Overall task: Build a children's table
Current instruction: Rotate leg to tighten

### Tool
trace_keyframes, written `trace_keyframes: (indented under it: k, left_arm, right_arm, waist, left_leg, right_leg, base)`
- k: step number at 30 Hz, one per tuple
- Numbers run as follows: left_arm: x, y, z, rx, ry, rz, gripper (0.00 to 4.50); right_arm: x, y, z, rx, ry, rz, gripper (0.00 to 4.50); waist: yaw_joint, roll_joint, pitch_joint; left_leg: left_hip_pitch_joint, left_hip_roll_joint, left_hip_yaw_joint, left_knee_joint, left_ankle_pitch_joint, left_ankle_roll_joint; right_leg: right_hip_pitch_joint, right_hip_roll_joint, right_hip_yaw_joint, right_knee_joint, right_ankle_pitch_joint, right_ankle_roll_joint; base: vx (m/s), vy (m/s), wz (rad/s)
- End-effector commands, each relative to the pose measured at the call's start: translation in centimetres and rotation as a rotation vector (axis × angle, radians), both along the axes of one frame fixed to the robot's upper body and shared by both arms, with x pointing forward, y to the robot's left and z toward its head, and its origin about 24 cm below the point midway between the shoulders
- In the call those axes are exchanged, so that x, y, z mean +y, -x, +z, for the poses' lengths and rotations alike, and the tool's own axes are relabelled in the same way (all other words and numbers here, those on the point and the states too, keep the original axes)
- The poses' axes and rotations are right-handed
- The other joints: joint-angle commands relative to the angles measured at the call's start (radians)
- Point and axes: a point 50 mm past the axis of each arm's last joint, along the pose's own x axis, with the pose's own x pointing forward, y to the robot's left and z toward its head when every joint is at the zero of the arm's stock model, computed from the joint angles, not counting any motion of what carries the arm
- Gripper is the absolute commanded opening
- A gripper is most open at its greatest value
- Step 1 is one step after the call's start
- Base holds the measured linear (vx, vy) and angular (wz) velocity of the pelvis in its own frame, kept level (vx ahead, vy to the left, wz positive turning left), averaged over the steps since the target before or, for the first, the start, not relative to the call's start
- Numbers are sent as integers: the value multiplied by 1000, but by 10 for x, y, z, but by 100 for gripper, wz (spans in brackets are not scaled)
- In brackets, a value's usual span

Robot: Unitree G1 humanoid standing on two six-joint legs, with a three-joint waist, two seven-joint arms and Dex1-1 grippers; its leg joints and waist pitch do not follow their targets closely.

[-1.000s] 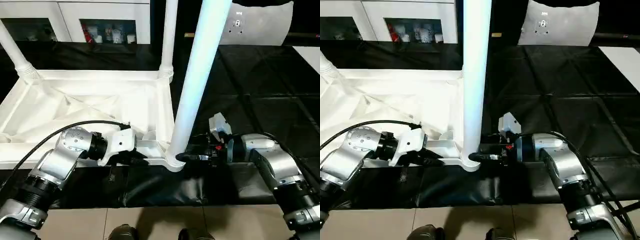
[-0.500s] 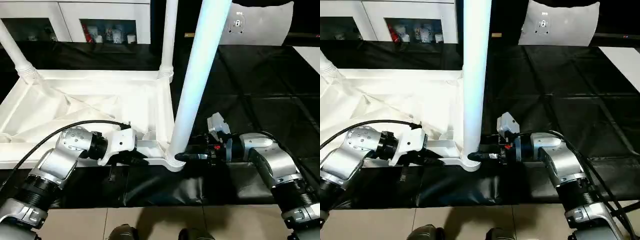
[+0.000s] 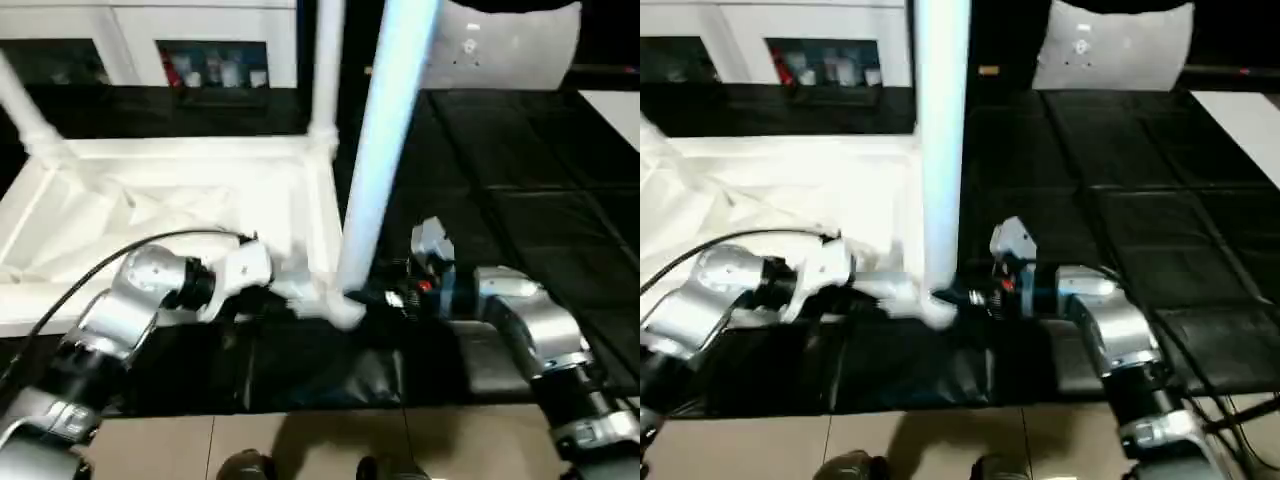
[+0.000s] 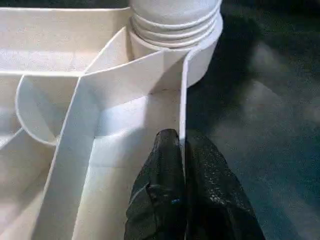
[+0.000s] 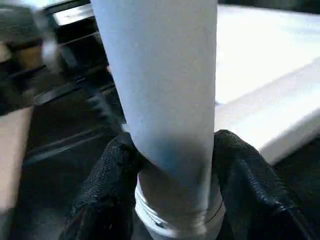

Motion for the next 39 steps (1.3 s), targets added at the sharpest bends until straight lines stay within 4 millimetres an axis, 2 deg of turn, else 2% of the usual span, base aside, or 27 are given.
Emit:
trace_keyframes:
  k: [1, 3, 5, 8, 9, 11, 13, 15, 17, 18, 19, 21, 22, 24, 25, 28, 31, 34, 35, 36, 39]
  left_arm:
    - [-9, -13, 18, -84, 67, 100, 0]
    - [-12, -15, 19, -85, 76, 127, 0]
    - [-24, -23, 23, -104, 112, 204, 0]
    - [-41, -34, 26, -135, 151, 311, 0]
    - [-41, -34, 26, -135, 151, 311, 0]
    - [-50, -40, 26, -153, 159, 372, 0]
    - [-63, -45, 26, -187, 158, 429, 0]
    - [-75, -47, 28, -210, 163, 441, 0]
    - [-82, -45, 28, -208, 164, 423, 0]
    - [-83, -44, 28, -205, 162, 416, 0]
    - [-85, -42, 26, -193, 144, 400, 0]
    - [-83, -41, 24, -189, 133, 393, 0]
    - [-82, -40, 23, -190, 131, 391, 0]
    - [-80, -40, 23, -194, 128, 389, 0]
    - [-76, -39, 21, -209, 117, 367, 0]
    - [-68, -36, 16, -202, 95, 340, 0]
    - [-58, -29, 13, -194, 85, 252, 0]
    - [-46, -24, 9, -181, 49, 190, 0]
    - [-46, -24, 9, -181, 49, 190, 0]
    - [-42, -22, 8, -174, 44, 173, 0]
    - [-34, -15, 9, -179, 56, 76, 0]
  right_arm:
    - [10, 0, -9, 19, 10, -82, 195]
    - [13, -1, -11, 22, 13, -121, 194]
    - [24, -6, -12, 16, 9, -240, 194]
    - [36, -14, -13, 21, -13, -409, 194]
    - [36, -14, -13, 21, -13, -409, 194]
    - [42, -17, -14, 19, 2, -484, 193]
    - [48, -23, -17, 36, 21, -595, 193]
    - [51, -29, -17, 50, 20, -687, 193]
    - [51, -32, -14, 44, 2, -735, 193]
    - [51, -32, -14, 41, -1, -744, 249]
    - [51, -33, -11, 25, -9, -749, 263]
    - [49, -32, -9, 10, -26, -744, 263]
    - [47, -32, -8, 0, -33, -744, 284]
    - [44, -32, -7, -11, -36, -751, 306]
    - [39, -32, -4, -29, -49, -742, 310]
    - [28, -29, 0, -80, -44, -728, 342]
    - [13, -22, 5, -143, -38, -620, 361]
    - [-5, -17, 11, -178, -30, -529, 394]
    - [-5, -17, 11, -178, -30, -529, 399]
    - [-10, -16, 13, -186, -27, -499, 399]
    - [-21, -10, 21, -193, -34, -377, 436]
  waist:
    - [-6, 5, -64]
    - [-13, 5, -66]
    - [-14, 6, -64]
    - [-20, 5, -62]
    - [-18, 7, -62]
    - [-19, 5, -61]
    - [-21, 9, -60]
    - [-23, 8, -57]
    - [-21, 9, -60]
    - [-21, 9, -60]
    - [-21, 11, -61]
    - [-20, 12, -59]
    - [-20, 12, -58]
    - [-20, 12, -56]
    - [-20, 11, -54]
    - [-24, 8, -53]
    - [-22, 2, -50]
    - [-25, 6, -48]
    - [-25, 6, -48]
    - [-27, 6, -46]
    - [-29, 7, -44]
  left_leg:
    - [10, 85, -22, -88, -80, 53]
    - [9, 82, -22, -86, -56, 61]
    - [8, 81, -21, -84, -34, 76]
    - [9, 80, -18, -84, -25, 74]
    - [9, 80, -20, -85, -23, 74]
    - [7, 81, -20, -86, -9, 86]
    - [8, 79, -20, -85, 19, 102]
    - [8, 80, -20, -87, 12, 103]
    - [7, 82, -21, -86, 47, 120]
    - [7, 82, -21, -86, 47, 120]
    - [7, 82, -21, -83, 84, 147]
    - [6, 82, -20, -81, 91, 168]
    - [5, 84, -19, -83, 76, 172]
    - [6, 86, -20, -85, 52, 168]
    - [6, 87, -21, -89, 17, 158]
    - [5, 87, -20, -90, 15, 147]
    - [0, 86, -19, -87, 27, 169]
    - [2, 86, -17, -86, 43, 189]
    - [1, 85, -17, -86, 43, 193]
    - [1, 86, -18, -88, 36, 193]
    - [0, 89, -18, -91, 4, 194]
  right_leg:
    - [54, -90, 42, -67, -49, -305]
    - [55, -89, 42, -66, -20, -304]
    - [55, -89, 43, -66, 8, -306]
    - [51, -87, 44, -69, 4, -304]
    - [53, -88, 43, -70, -4, -302]
    - [55, -88, 43, -68, 22, -300]
    - [51, -86, 41, -68, 48, -301]
    - [51, -87, 42, -70, 39, -301]
    - [56, -88, 40, -64, 95, -300]
    - [56, -88, 40, -64, 95, -300]
    - [53, -88, 38, -59, 151, -303]
    - [53, -90, 38, -59, 167, -309]
    - [53, -91, 38, -62, 149, -308]
    - [52, -91, 38, -65, 118, -306]
    - [53, -92, 38, -70, 73, -303]
    - [53, -91, 40, -70, 65, -298]
    - [58, -94, 42, -69, 79, -289]
    - [52, -91, 41, -68, 89, -290]
    - [54, -91, 41, -68, 89, -291]
    - [52, -91, 40, -70, 79, -295]
    - [52, -92, 40, -75, 35, -293]
  base:
    - [0, 0, 0]
    - [0, 0, 0]
    - [0, 0, 0]
    - [0, 0, 0]
    - [0, 0, 0]
    - [0, 0, 0]
    - [0, 0, 0]
    - [0, 0, 0]
    - [0, 0, 0]
    - [0, 0, 0]
    - [0, 0, 0]
    - [0, 0, 0]
    - [0, 0, 0]
    - [0, 0, 0]
    - [0, 0, 0]
    - [0, 0, 0]
    - [0, 0, 0]
    - [0, 0, 0]
    - [0, 0, 0]
    - [0, 0, 0]
    - [0, 0, 0]
